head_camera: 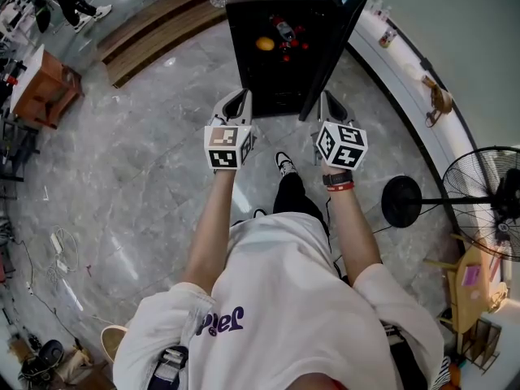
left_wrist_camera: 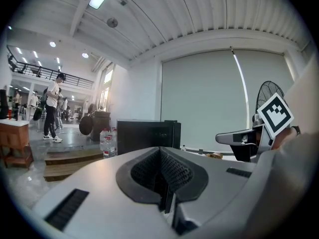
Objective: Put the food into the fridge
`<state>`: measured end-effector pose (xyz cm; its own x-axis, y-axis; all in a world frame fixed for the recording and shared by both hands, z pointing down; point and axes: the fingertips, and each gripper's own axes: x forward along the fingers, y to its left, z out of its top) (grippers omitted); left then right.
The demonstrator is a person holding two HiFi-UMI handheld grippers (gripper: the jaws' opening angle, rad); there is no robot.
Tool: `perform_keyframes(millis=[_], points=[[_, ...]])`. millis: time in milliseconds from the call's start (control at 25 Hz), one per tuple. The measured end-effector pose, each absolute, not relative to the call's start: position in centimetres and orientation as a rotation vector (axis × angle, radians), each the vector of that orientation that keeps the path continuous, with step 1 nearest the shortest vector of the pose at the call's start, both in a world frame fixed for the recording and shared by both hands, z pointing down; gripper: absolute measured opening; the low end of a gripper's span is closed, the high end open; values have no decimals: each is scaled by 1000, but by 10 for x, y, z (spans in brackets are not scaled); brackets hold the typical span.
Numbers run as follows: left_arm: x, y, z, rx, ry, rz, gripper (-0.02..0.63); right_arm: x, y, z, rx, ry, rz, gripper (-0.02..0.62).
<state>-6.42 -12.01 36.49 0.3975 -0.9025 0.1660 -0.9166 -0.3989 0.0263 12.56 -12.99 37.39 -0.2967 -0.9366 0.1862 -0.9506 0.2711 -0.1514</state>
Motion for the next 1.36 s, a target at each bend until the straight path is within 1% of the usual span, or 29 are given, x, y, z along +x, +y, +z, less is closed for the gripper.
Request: perform_keyframes(millis=[520,1000,1360], points=[[-66,-116,367,2507,-1672,158,18,132,-126,373,1823,-2449,304,14],[-62,-120,379,2499,-1638,165,18,121,-132,378,1790,-2460,319,14],[-65,-144,402,2473,-1632,176,18,116,-155,401,1759,-2453,345,14]])
